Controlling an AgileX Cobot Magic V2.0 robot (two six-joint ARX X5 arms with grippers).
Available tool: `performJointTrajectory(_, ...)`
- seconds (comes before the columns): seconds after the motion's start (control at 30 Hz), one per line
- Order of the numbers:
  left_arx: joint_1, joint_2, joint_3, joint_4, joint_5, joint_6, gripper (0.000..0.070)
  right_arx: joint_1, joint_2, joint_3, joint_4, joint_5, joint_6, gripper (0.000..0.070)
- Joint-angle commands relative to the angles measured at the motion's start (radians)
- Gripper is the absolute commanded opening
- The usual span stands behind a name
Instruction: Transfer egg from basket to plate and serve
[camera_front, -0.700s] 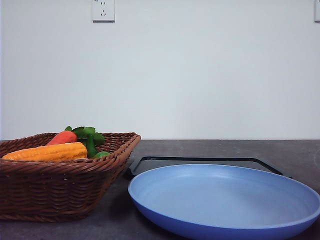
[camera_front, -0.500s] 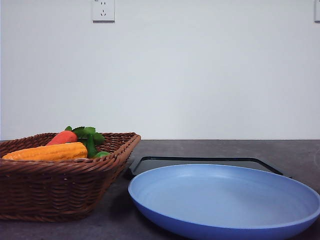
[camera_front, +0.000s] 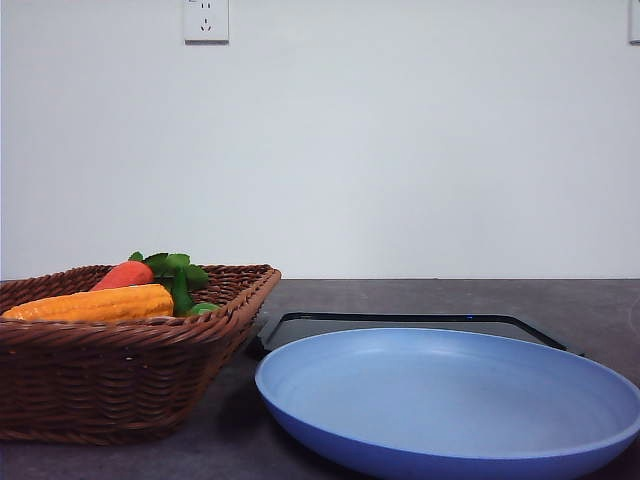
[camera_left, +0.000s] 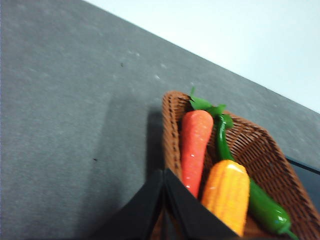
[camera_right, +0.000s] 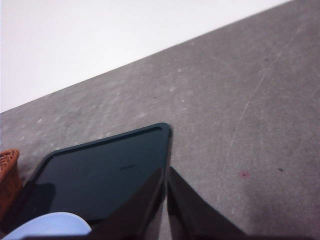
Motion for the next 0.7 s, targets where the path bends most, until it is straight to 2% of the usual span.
performJointTrajectory(0.0, 0.001, 0.030, 0.043, 0.012, 0.023, -0.010, 0.0000, 0.001, 0.017, 0.050, -0.007, -0.003, 0.023, 0.0000)
performJointTrajectory(0.13, 0.001, 0.139, 0.108, 0.016, 0.084, -0.005, 0.0000, 0.001, 0.099, 0.145, -0.053, -0.005, 0.013, 0.0000)
performJointTrajectory(0.33, 0.001, 0.354, 0.229, 0.014, 0.197, 0.055, 0.0000, 0.001, 0.282, 0.307, -0.134, -0.059, -0.062, 0.0000)
performJointTrajectory(0.47, 0.001, 0.521, 0.327, -0.001, 0.330, 0.085, 0.0000, 0.001, 0.422, 0.407, -0.212, -0.114, -0.130, 0.0000)
performJointTrajectory(0.57, -0.002, 0.651, 0.414, -0.060, 0.441, 0.130, 0.0000, 0.001, 0.531, 0.468, -0.282, -0.161, -0.175, 0.0000)
performJointTrajectory(0.67, -0.022, 0.769, 0.501, -0.158, 0.501, 0.192, 0.0000, 0.001, 0.632, 0.504, -0.339, -0.219, -0.193, 0.0000)
